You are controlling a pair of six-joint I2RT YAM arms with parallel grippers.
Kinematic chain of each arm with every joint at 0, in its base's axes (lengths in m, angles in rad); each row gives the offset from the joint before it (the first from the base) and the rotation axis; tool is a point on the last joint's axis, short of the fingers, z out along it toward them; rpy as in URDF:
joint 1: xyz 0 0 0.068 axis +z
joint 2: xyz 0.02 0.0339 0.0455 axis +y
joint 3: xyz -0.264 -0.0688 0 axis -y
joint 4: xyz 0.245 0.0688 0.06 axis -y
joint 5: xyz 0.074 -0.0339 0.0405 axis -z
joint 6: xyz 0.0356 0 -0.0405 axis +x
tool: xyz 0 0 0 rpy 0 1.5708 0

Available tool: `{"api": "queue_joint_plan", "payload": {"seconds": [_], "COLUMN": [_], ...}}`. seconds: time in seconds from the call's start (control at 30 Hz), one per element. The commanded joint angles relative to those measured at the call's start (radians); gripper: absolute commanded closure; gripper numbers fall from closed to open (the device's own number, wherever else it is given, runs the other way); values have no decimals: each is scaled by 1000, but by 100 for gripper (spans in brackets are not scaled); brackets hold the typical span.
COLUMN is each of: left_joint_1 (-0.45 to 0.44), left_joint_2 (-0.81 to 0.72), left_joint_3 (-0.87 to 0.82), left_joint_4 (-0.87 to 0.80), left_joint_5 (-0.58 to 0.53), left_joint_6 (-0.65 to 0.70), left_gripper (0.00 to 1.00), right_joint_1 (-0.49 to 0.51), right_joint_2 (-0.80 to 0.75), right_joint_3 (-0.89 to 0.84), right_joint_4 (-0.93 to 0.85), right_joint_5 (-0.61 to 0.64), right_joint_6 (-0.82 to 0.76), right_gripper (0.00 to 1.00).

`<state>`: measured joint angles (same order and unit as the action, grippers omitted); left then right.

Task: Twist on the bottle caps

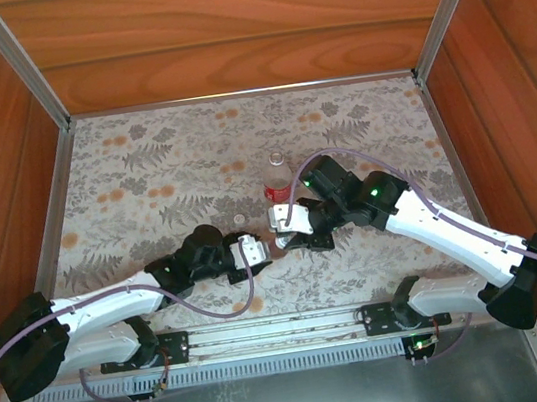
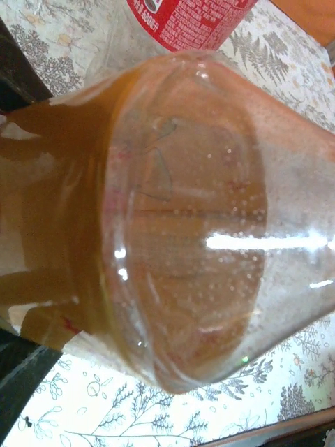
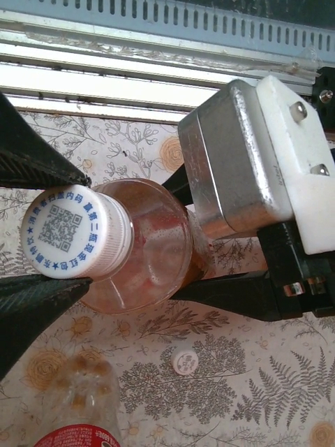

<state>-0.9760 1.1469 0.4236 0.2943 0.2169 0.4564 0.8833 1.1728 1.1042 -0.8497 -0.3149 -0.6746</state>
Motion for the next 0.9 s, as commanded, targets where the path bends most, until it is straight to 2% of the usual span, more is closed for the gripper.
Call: {"api": "queue_joint_plan", "payload": {"seconds": [0.0,0.23,0.3,0.43,0.5,0.6,0.67,0.77,0.87], "left_joint_1": [0,-52,-59,-66,-74,-79,-77,-57,-13], "left_joint_2": [2,19,29,60,85,101,100,92,94], "left_joint_3": [40,75,84,93,98,101,91,70,46], "left_joint_4": [-6,-4,-4,-4,-4,-4,-5,-6,-6], "left_joint_5": [-143,-406,-457,-492,-498,-474,-430,-324,-167], "left_joint_6": [17,102,122,149,170,166,149,104,40], "left_gripper": [44,45,45,45,45,45,45,45,45], "right_joint_1": [13,13,11,10,0,-22,-34,-43,-44], "right_joint_2": [-11,-42,-57,-105,-133,-144,-142,-176,-230], "right_joint_3": [-11,-89,-100,-106,-125,-125,-114,-119,-151], "right_joint_4": [13,196,199,170,206,223,200,194,192], "right_joint_5": [-84,48,150,202,177,117,110,108,76], "right_joint_6": [185,831,1074,1314,1391,1387,1332,1087,727], "right_gripper": [85,88,88,86,85,76,63,38,31]}}
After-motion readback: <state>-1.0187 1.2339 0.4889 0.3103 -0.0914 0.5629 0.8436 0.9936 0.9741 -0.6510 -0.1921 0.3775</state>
